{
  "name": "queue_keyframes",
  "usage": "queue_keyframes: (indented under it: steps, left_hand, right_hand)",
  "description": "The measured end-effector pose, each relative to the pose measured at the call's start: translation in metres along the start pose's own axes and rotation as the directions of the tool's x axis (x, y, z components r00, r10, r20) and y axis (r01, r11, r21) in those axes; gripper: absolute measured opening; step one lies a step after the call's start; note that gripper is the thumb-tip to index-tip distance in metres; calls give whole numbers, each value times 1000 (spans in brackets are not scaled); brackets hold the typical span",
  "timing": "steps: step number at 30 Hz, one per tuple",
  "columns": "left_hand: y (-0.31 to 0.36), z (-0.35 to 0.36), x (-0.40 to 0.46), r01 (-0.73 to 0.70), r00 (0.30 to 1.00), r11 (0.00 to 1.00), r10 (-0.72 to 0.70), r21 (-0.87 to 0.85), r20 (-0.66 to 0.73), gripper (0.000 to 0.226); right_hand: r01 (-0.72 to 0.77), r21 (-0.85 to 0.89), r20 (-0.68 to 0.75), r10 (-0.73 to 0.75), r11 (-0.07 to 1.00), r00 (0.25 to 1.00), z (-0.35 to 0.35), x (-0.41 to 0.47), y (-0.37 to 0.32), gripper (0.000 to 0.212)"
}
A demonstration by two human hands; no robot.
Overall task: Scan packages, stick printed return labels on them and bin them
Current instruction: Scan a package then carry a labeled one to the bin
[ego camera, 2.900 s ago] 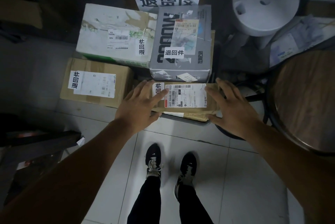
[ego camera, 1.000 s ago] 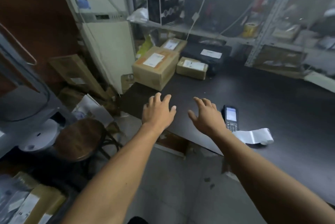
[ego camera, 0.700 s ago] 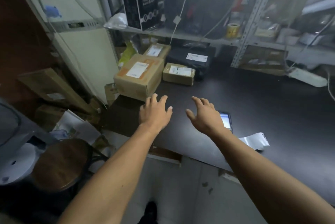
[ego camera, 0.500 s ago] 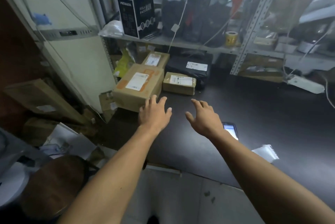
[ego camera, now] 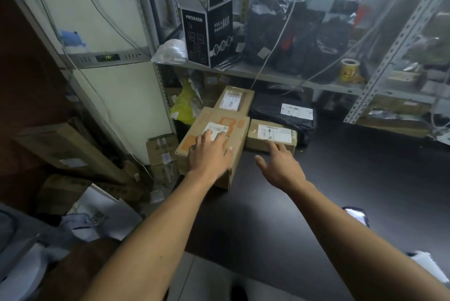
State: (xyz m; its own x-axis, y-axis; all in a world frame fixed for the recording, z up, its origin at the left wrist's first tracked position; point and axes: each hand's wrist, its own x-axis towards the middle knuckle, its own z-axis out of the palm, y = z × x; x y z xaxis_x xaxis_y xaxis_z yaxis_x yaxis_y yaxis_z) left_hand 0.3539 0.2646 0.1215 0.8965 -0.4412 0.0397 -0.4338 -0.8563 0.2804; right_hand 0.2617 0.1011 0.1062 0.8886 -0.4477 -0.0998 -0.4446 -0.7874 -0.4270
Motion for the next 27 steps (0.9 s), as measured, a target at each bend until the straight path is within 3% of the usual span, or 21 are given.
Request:
queue_keyframes:
  steps: [15,21,27]
  left_hand:
    - [-16,20,211,37,998,999,-35,-32,56,51]
    - [-29,59,299,91,983,993,-78,-72,169,50]
    - [-48,85,354,150,929,982,-98,-119,357,73]
  right_hand:
    - [-74,247,88,54,966,995,7,203,2,62]
    - [-106,320,151,60,941,987,30,280,4,58]
    - [-149,326,176,95,934,980,51,320,5,57]
